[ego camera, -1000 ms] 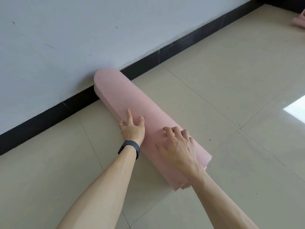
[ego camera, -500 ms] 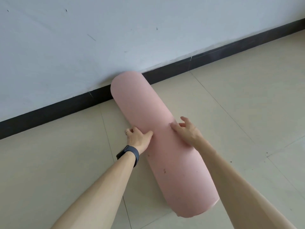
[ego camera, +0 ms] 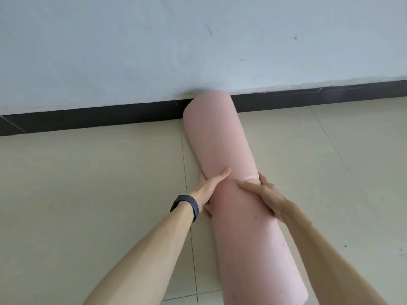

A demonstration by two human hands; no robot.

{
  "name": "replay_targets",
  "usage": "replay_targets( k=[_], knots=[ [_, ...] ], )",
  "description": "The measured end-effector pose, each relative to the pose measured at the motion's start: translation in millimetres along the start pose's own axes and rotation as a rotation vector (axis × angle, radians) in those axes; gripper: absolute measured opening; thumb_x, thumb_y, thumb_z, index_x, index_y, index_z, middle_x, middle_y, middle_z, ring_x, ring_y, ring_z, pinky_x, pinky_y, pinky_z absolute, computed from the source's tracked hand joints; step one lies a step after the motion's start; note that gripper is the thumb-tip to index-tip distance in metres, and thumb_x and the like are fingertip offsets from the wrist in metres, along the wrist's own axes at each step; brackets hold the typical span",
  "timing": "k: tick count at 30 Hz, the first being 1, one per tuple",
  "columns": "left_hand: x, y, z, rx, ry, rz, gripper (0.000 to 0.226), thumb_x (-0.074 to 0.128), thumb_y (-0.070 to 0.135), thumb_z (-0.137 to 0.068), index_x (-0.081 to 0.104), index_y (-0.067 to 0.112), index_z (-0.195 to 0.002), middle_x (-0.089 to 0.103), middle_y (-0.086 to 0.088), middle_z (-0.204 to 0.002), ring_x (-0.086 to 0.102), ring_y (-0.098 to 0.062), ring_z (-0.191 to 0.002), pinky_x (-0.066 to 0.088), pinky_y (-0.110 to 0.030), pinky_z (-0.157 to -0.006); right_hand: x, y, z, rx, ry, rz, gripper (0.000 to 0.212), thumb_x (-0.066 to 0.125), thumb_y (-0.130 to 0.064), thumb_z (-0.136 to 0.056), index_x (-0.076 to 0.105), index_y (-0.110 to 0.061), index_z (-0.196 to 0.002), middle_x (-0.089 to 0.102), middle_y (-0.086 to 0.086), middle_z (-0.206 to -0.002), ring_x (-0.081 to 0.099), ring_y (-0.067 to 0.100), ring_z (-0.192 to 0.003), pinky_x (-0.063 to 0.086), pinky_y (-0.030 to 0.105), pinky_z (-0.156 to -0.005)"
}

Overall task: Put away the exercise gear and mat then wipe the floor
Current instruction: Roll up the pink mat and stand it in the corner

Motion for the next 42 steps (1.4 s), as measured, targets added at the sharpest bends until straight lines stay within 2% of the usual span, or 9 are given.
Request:
replay_targets(
  k=[3, 6, 12, 19, 25, 29, 33, 37, 42],
  knots=[
    [-17, -14, 10, 0.047, 0.007, 0.084, 0.092, 0.073, 0.08, -0.06, 0.035, 0.049, -0.137, 0.062, 0.011, -0.123, 0.065, -0.026, -0.105, 0.056, -0.056, -0.085, 24, -16, 19, -0.066, -0.059, -0.053, 0.09, 0.091, -0.053, -0.058, 0.048, -0.035, -0.136, 0.069, -0.003, -0.121, 0.072, 0.02, -0.101, 0.057, 0.045, -0.09],
    [-49, -26, 30, 0.058, 0.0, 0.086, 0.087, 0.077, 0.072, -0.064, 0.036, 0.048, -0.138, 0.063, 0.011, -0.123, 0.066, -0.024, -0.104, 0.058, -0.051, -0.082, 55, -23, 39, -0.076, -0.101, -0.047, 0.092, 0.092, -0.043, -0.059, 0.046, -0.026, -0.137, 0.071, -0.001, -0.117, 0.073, 0.019, -0.096, 0.059, 0.044, -0.088],
    [-160, -29, 79, 0.201, 0.094, 0.073, 0.073, 0.077, 0.055, -0.077, 0.034, 0.048, -0.136, 0.063, 0.02, -0.115, 0.068, -0.01, -0.096, 0.055, -0.031, -0.062, 151, -52, 64, -0.031, -0.137, -0.061, 0.109, 0.086, -0.07, -0.049, 0.032, -0.036, -0.137, 0.061, -0.004, -0.125, 0.068, 0.021, -0.106, 0.057, 0.051, -0.088],
    [-285, -3, 141, 0.505, 0.136, 0.029, 0.092, 0.083, 0.05, -0.074, 0.029, 0.047, -0.148, 0.065, 0.021, -0.124, 0.067, 0.0, -0.105, 0.053, -0.03, -0.094, 264, -142, 95, -0.162, -0.338, -0.063, 0.071, 0.08, -0.063, -0.07, 0.04, -0.065, -0.129, 0.06, -0.012, -0.131, 0.069, 0.027, -0.108, 0.057, 0.057, -0.084],
    [-353, 8, 195, 0.694, 0.244, 0.161, 0.094, 0.082, 0.04, -0.08, 0.021, 0.052, -0.15, 0.056, 0.022, -0.137, 0.06, -0.001, -0.119, 0.048, -0.035, -0.105, 332, -220, 136, -0.437, -0.296, -0.054, 0.079, 0.078, -0.052, -0.079, 0.027, -0.072, -0.135, 0.061, -0.019, -0.133, 0.065, 0.017, -0.116, 0.056, 0.052, -0.087],
    [-393, 12, 244, 0.697, 0.295, 0.187, 0.102, 0.083, 0.04, -0.076, 0.015, 0.057, -0.15, 0.047, 0.022, -0.147, 0.053, -0.005, -0.129, 0.043, -0.041, -0.11, 366, -256, 174, -0.505, -0.245, -0.069, 0.09, 0.082, -0.045, -0.077, 0.021, -0.074, -0.137, 0.053, -0.022, -0.142, 0.056, 0.004, -0.125, 0.051, 0.033, -0.099],
    [-422, 37, 320, 0.641, 0.319, 0.17, 0.104, 0.083, 0.041, -0.074, 0.014, 0.059, -0.149, 0.046, 0.025, -0.146, 0.053, -0.002, -0.128, 0.044, -0.041, -0.11, 386, -298, 239, -0.496, -0.241, -0.102, 0.09, 0.081, -0.04, -0.08, 0.021, -0.069, -0.141, 0.053, -0.023, -0.14, 0.055, -0.009, -0.119, 0.05, 0.008, -0.079],
    [-437, 85, 406, 0.594, 0.311, 0.134, 0.104, 0.085, 0.044, -0.07, 0.016, 0.067, -0.144, 0.049, 0.028, -0.142, 0.054, -0.001, -0.126, 0.045, -0.041, -0.109, 381, -356, 324, -0.5, -0.236, -0.157, 0.093, 0.082, -0.038, -0.079, 0.022, -0.063, -0.146, 0.051, -0.023, -0.141, 0.054, -0.019, -0.111, 0.049, 0.005, -0.076],
    [-423, 183, 519, 0.583, 0.211, 0.057, 0.109, 0.088, 0.051, -0.065, 0.014, 0.07, -0.142, 0.052, 0.027, -0.14, 0.055, 0.0, -0.125, 0.045, -0.04, -0.109, 331, -443, 444, -0.52, -0.115, -0.215, 0.093, 0.082, -0.043, -0.073, 0.024, -0.067, -0.142, 0.053, -0.024, -0.14, 0.062, -0.006, -0.112, 0.054, 0.016, -0.081]
  ],
)
Point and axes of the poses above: each hand's wrist, its own z-axis away from the middle knuckle, its own x-axis out of the palm, y = z × x, the point moved 6 cm from there along -z, towards the middle knuckle
